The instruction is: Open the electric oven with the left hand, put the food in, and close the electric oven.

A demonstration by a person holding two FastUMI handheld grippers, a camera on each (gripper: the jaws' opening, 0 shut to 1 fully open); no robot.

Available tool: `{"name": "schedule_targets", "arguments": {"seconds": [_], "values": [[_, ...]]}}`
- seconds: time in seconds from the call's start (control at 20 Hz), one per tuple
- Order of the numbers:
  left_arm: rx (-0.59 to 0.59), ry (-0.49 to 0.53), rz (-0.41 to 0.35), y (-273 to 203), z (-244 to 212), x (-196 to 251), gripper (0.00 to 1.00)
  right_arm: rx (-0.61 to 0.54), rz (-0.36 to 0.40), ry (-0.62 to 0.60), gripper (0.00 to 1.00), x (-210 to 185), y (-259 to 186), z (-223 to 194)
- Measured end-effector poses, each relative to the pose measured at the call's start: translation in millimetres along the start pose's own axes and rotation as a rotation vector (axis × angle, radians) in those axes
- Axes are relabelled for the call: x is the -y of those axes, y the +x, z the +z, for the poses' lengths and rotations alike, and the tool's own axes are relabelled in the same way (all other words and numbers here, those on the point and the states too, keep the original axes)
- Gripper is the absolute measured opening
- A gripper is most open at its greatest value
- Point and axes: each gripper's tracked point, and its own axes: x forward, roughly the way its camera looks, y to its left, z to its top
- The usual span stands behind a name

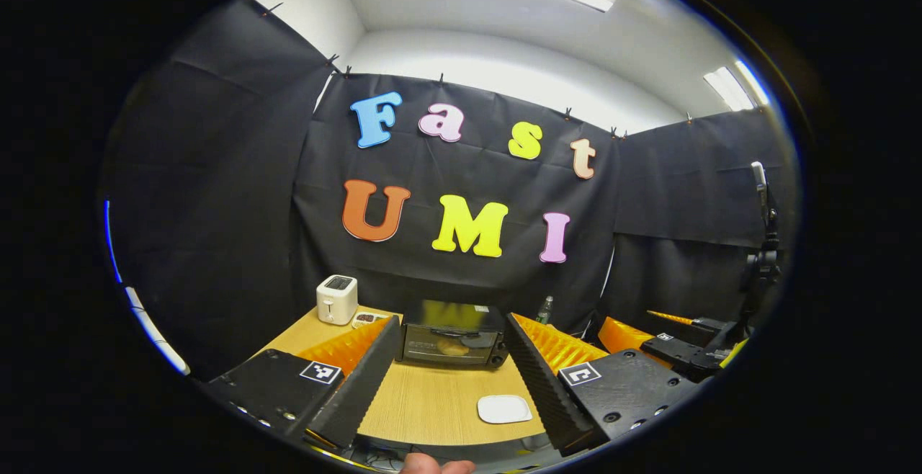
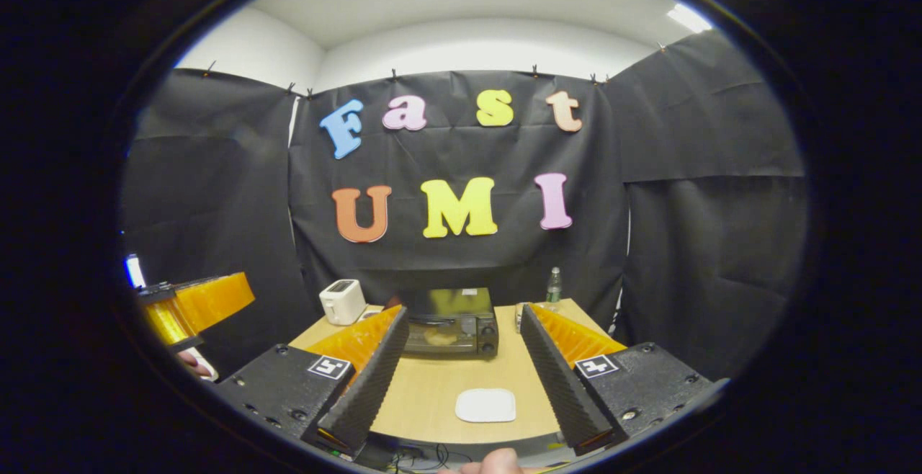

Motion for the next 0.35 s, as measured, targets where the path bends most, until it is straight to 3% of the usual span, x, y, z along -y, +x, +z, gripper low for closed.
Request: {"name": "schedule_targets", "arguments": {"seconds": [0.35], "values": [[-0.005, 0.012, 0.023, -1.4, -3.5, -8.6, 0.94, 0.005, -0.011, 0.002, 0.96, 3.3, 1.9, -0.8]]}}
